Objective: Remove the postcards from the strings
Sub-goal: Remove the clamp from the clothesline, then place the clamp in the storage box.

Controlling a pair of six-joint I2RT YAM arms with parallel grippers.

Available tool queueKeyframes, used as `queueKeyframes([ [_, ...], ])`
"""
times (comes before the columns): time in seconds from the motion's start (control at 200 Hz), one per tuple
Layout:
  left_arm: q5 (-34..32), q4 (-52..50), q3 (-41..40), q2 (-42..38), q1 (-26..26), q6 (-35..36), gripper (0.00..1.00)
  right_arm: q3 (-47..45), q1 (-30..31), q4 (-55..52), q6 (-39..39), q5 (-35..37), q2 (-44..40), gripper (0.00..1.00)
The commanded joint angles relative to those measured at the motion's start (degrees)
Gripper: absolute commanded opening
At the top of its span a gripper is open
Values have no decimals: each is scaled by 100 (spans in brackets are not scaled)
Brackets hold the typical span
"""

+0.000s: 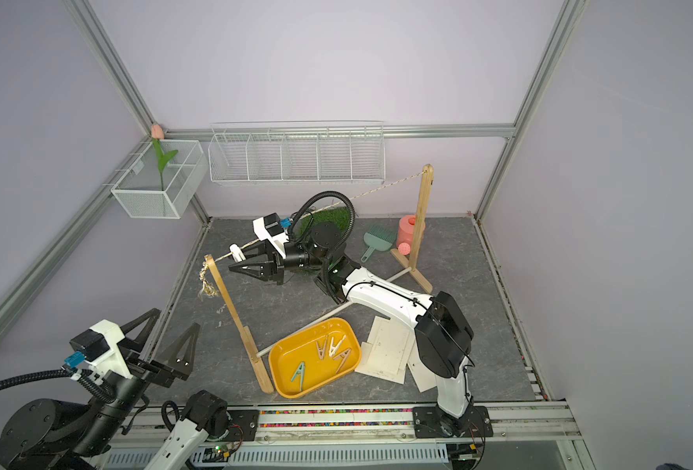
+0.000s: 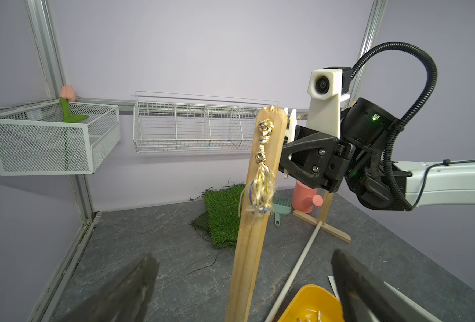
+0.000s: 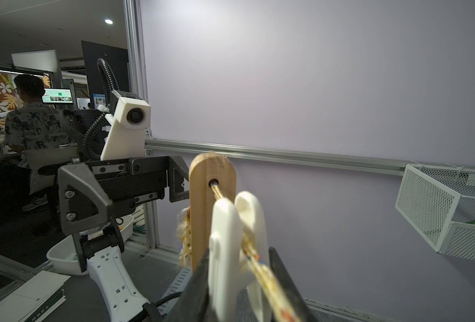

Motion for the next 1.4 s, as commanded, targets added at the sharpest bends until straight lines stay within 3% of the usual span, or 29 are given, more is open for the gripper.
queueKeyframes([
  [0.0, -23, -38, 17, -80, -12, 25, 99, -82, -20, 40, -48, -43, -77, 30],
  [0.255, -20, -23, 51, -108, -11, 39, 99, -549, -98, -348, -331, 88, -363, 29],
  [0.63, 54, 37, 72, -108, -16, 35, 99, -1455, -66, -2137, -1858, 537, -1251, 27],
  [1.03, 75, 245, 32, -100, -14, 172, 99, -2790, 280, -4407, -3512, 2226, -2253, 27],
  [1.395, -177, 576, -233, -178, -11, 374, 99, -4079, 835, -4777, -3635, 3837, -2345, 28],
])
